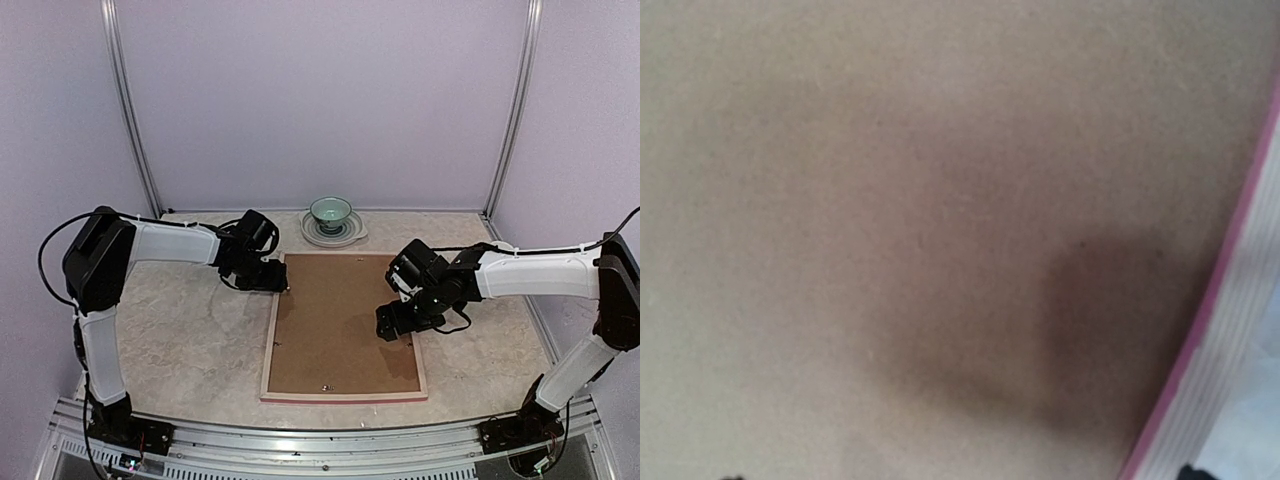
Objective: Put the photo into the frame
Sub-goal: Press the fastener onto the backboard.
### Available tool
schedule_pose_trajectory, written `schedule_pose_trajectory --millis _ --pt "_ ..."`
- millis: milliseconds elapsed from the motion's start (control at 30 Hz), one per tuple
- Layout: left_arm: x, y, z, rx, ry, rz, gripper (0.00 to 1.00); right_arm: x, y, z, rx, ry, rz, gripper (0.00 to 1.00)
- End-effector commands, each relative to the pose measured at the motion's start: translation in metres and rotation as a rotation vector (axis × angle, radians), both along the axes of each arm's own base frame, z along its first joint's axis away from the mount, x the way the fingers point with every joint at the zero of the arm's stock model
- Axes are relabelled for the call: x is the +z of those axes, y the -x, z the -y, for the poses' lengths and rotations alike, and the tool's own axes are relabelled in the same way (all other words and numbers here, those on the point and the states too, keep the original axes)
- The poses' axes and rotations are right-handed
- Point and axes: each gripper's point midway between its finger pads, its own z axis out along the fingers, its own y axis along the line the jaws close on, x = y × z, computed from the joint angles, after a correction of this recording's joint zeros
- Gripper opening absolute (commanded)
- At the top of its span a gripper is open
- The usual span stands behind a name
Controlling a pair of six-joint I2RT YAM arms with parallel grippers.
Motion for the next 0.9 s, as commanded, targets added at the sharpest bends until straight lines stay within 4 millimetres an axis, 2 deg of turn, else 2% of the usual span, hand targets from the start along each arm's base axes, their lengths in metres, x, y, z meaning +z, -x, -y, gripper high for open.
schedule_pose_trajectory --millis 0,333,600,867 --pt "-0.001 -0.012 0.006 0.005 0.032 0.006 0.68 0.005 -0.001 0.001 -0.003 -0.007 0.021 0.94" --pt "-0.013 -0.015 0.014 -0.008 0.049 -0.024 0.67 0.001 0.0 0.001 0.002 0.001 0.015 0.94" --pt "-0.021 -0.011 0.009 0.006 0.032 -0.041 0.61 0.001 -0.001 0.001 0.006 0.006 0.016 0.94" --pt "-0.017 -0.014 0.008 0.01 0.033 -0.026 0.58 0.001 -0.002 -0.002 0.012 0.003 0.015 0.94"
